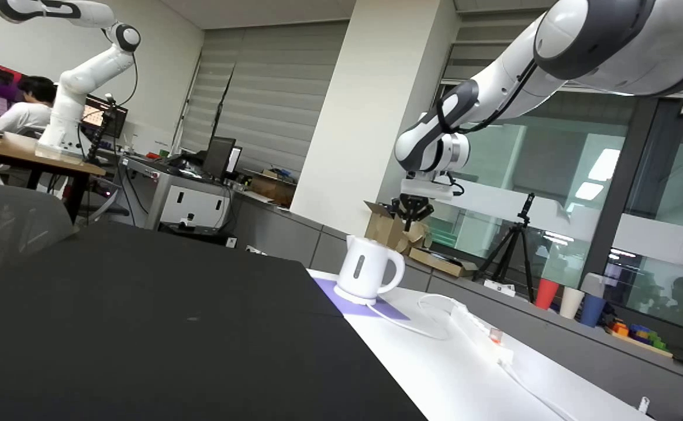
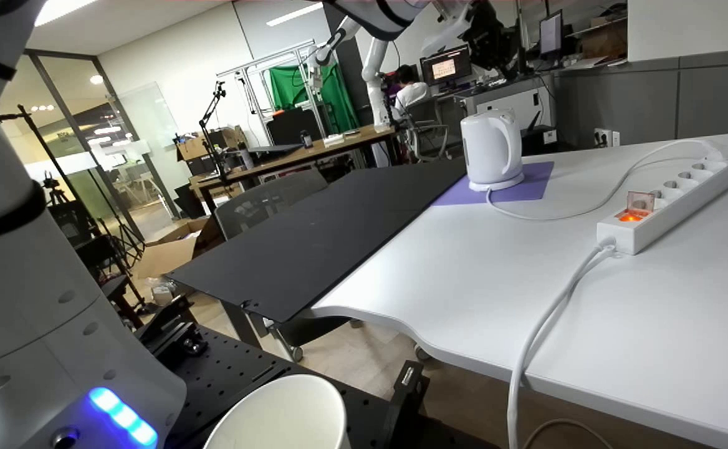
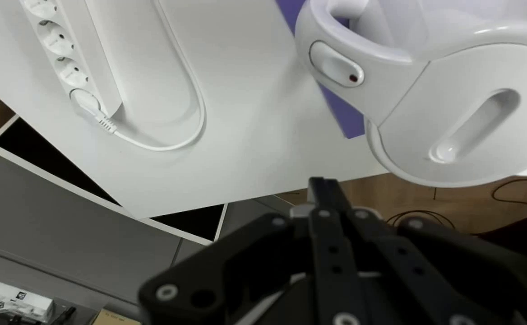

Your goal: Turn on the electric kettle

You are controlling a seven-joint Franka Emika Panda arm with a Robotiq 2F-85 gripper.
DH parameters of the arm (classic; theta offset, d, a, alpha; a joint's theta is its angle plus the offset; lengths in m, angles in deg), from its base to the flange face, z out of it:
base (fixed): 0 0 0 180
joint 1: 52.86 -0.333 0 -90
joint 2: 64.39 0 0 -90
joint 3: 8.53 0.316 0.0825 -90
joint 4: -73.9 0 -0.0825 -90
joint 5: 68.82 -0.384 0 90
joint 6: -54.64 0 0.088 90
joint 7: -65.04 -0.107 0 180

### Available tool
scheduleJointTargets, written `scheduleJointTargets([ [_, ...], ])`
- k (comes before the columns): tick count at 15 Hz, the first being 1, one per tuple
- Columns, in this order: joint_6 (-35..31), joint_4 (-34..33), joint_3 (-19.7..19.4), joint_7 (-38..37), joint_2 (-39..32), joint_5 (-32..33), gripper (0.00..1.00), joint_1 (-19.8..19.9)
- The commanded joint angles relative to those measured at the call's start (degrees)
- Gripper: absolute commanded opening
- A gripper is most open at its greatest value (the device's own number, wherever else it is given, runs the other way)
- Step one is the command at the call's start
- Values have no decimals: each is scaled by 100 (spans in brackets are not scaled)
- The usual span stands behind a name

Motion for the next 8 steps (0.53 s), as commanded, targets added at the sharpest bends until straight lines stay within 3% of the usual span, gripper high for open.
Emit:
scheduleJointTargets([
  [1,808,-253,427,429,229,-210,0,319],
  [8,1745,-701,773,738,251,-484,0,636],
])
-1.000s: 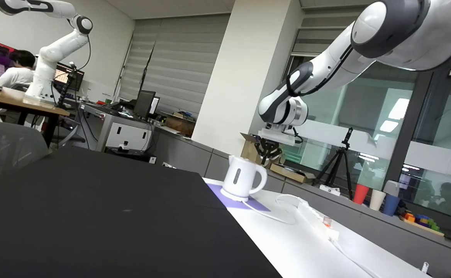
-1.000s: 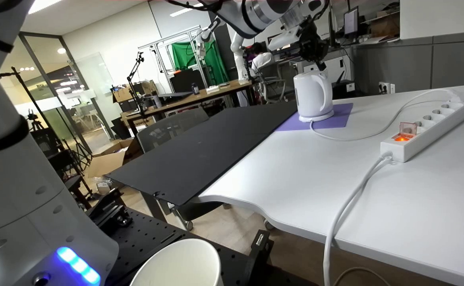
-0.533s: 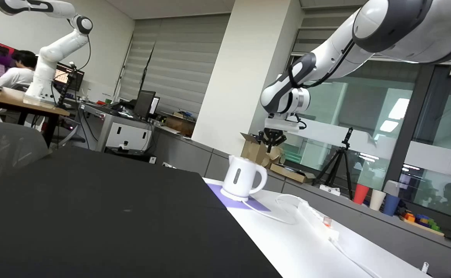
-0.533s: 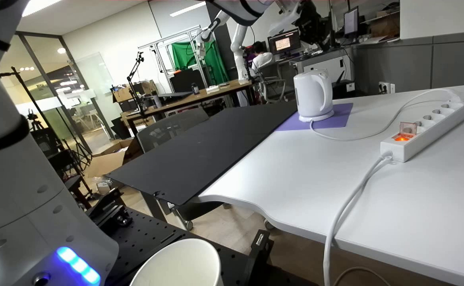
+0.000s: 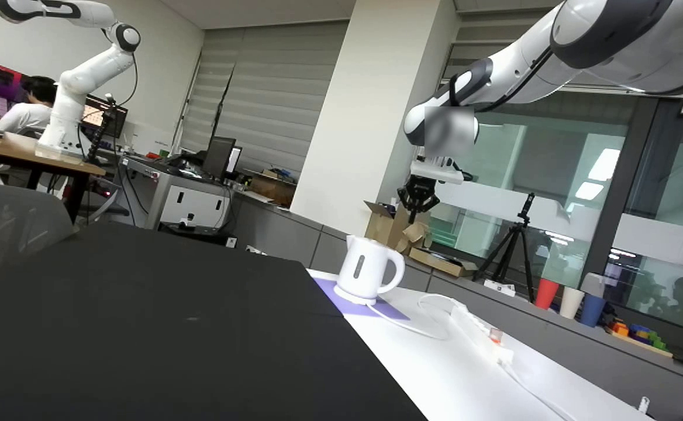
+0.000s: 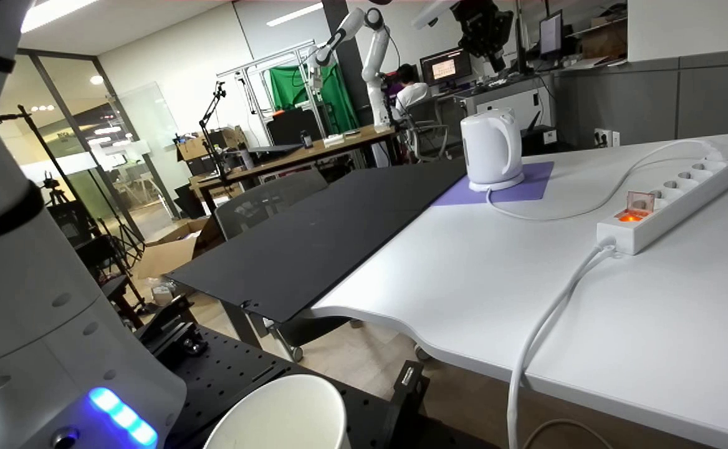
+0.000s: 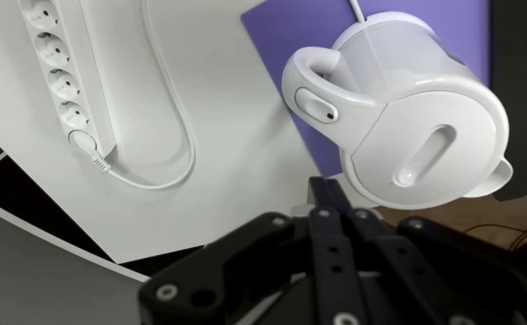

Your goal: Turn on the electric kettle

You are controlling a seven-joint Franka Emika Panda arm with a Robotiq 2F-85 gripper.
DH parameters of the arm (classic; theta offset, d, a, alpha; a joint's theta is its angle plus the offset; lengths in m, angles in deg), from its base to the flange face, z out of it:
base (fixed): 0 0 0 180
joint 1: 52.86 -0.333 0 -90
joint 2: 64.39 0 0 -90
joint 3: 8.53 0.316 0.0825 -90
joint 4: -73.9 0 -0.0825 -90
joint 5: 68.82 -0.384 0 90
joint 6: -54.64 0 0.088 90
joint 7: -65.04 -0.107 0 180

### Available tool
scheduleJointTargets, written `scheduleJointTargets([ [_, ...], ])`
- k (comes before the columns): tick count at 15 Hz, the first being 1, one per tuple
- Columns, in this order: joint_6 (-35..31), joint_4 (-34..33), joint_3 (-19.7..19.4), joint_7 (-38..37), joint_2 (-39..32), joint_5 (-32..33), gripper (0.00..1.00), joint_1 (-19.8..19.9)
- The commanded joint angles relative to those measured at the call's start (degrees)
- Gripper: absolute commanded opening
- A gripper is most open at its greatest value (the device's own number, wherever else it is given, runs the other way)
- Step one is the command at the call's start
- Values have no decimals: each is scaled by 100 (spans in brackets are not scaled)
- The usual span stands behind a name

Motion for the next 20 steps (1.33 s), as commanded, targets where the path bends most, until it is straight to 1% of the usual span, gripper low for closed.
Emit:
scheduleJointTargets([
  [1,442,-328,179,99,-37,-115,0,160],
  [2,503,-358,200,117,-43,-136,0,175],
  [3,573,-386,214,140,-48,-157,12,185],
  [4,631,-410,218,125,-52,-155,27,186],
  [9,879,-507,268,186,-52,-154,60,212],
  [10,909,-527,275,191,-54,-156,68,216],
  [12,962,-552,281,197,-58,-151,80,217],
  [13,977,-561,283,202,-59,-150,88,216],
  [15,1018,-579,286,209,-58,-150,100,217],
  [20,1081,-594,292,242,-69,-153,100,226],
])
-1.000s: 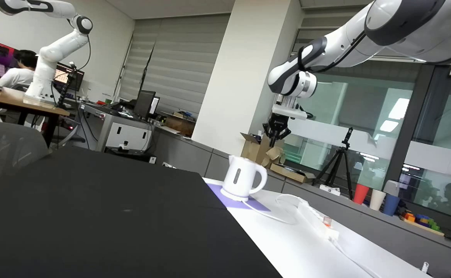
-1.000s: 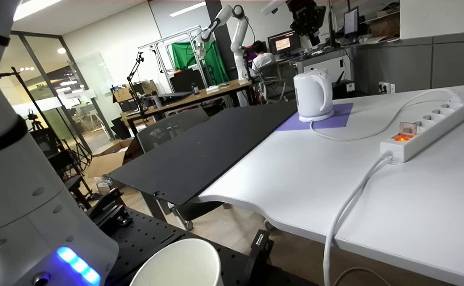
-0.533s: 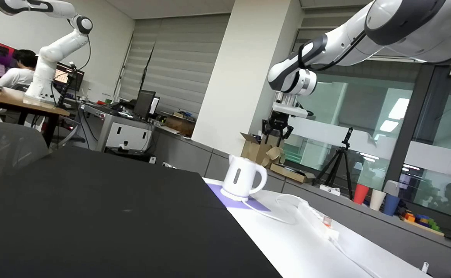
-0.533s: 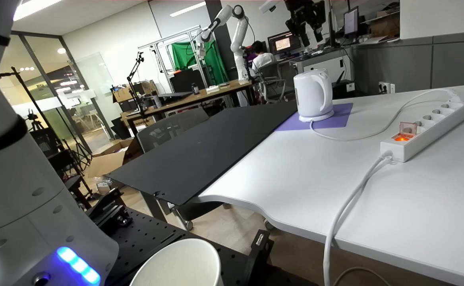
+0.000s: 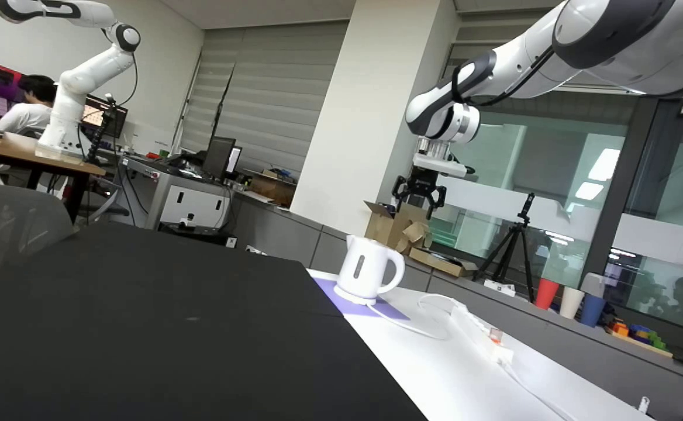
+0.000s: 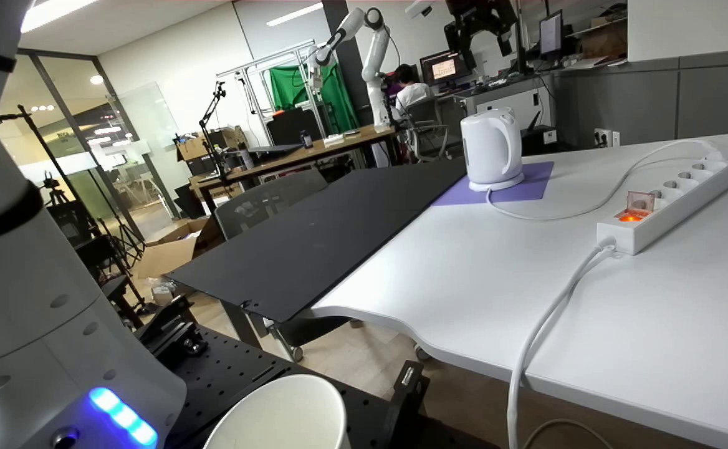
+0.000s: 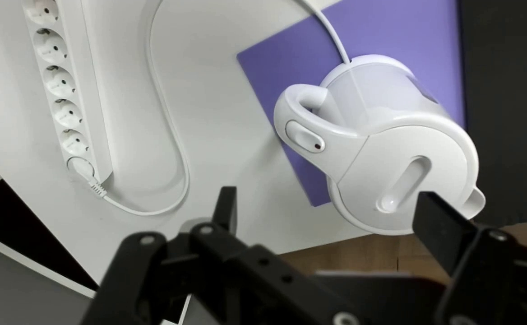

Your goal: Turn on the electric kettle

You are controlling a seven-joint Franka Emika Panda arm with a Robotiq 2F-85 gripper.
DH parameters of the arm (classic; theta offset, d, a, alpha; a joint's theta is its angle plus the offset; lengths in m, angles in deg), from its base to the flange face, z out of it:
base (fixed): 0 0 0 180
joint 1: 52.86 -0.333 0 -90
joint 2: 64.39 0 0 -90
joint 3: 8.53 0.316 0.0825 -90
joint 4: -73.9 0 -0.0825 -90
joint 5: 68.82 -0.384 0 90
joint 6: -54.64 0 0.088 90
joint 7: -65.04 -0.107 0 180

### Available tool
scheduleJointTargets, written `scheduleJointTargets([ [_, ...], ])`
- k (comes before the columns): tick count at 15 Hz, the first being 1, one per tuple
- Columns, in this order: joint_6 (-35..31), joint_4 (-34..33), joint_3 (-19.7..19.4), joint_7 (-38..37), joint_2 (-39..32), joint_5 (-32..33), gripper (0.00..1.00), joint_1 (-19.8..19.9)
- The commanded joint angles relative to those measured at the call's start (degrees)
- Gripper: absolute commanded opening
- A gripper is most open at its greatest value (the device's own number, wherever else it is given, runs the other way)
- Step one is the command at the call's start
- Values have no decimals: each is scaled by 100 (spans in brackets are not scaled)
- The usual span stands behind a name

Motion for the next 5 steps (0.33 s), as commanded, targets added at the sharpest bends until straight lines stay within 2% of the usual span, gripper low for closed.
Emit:
scheduleJointTargets([
  [1,265,-240,84,63,-67,-57,100,90],
  [3,366,-209,67,109,-58,-7,100,75],
  [5,190,-32,42,55,-12,30,100,37],
])
